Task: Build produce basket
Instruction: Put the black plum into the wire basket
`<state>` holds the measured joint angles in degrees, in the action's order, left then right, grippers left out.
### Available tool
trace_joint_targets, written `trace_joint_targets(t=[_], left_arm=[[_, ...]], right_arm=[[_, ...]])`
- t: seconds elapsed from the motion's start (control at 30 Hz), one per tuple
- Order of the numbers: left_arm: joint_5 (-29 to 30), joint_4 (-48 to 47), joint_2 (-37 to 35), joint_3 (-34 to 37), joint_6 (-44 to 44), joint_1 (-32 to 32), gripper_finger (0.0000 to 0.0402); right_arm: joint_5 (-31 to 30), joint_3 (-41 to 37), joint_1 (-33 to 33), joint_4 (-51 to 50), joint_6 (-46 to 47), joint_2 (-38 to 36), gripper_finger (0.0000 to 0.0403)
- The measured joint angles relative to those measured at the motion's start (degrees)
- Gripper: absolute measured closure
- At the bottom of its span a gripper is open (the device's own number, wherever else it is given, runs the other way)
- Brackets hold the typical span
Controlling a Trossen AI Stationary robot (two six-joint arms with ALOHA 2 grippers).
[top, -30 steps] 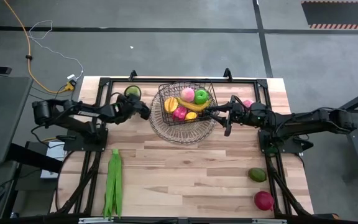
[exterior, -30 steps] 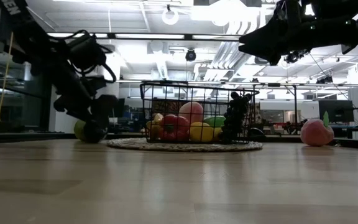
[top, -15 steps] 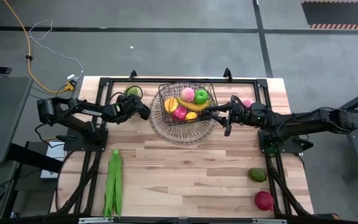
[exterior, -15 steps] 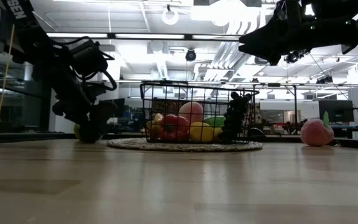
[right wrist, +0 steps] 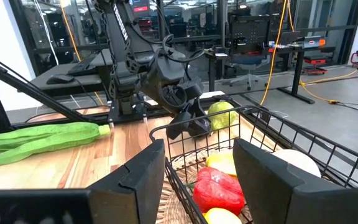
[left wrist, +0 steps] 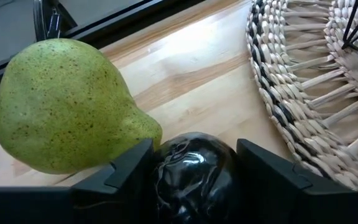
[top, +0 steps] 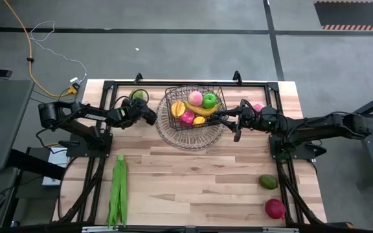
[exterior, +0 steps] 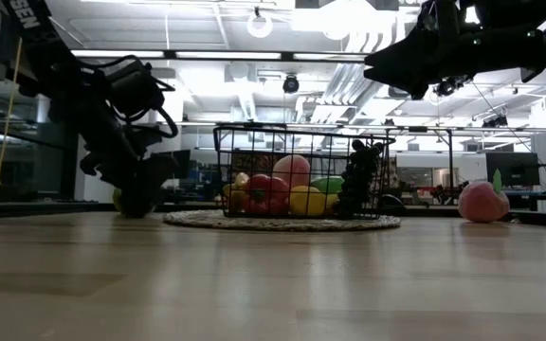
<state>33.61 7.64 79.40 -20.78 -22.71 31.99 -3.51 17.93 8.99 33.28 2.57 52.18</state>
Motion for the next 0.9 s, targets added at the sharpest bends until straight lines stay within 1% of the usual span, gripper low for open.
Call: trace_joint_targets(t=[0.1, 0.17, 0.3, 0.4, 0.5, 0.67, 0.8, 0.9], left_arm=[[-0.4, -0.8, -1.2, -0.6, 3.4, -0.2, 0.0197], [-0.4, -0.3, -3.5, -1.2, 4.9, -1.2, 0.0197], [-0.4, 0.3, -9.8, -1.3, 7.8, -4.9, 0.0197], [-1.0, 3.0, -15.9, -1.3, 10.3, -9.0, 0.0197], [-4.6, 6.8, -22.0, -1.3, 13.1, -13.6, 0.0197], [-14.5, 14.4, -30.2, -1.3, 18.4, -21.9, 0.0197], [-20.3, 20.1, -32.8, -1.0, 21.1, -27.8, 0.0197], [-21.6, 29.2, -33.0, 1.7, 23.4, -30.8, 0.0197]], right_arm=[[0.0, 0.0, 0.0, 0.0, 0.0, 0.0, 0.0222], [0.0, 0.0, 0.0, 0.0, 0.0, 0.0, 0.0222], [0.0, 0.0, 0.0, 0.0, 0.0, 0.0, 0.0222], [0.0, 0.0, 0.0, -0.4, 0.0, 0.0, 0.0222], [0.0, 0.0, 0.0, -1.0, 0.1, 0.0, 0.0222], [0.0, 0.0, 0.0, -1.0, 0.3, 0.0, 0.0222], [0.0, 0.0, 0.0, -1.0, 0.4, 0.0, 0.0222], [0.5, 0.0, 0.0, -0.9, 0.4, 0.0, 0.0222]])
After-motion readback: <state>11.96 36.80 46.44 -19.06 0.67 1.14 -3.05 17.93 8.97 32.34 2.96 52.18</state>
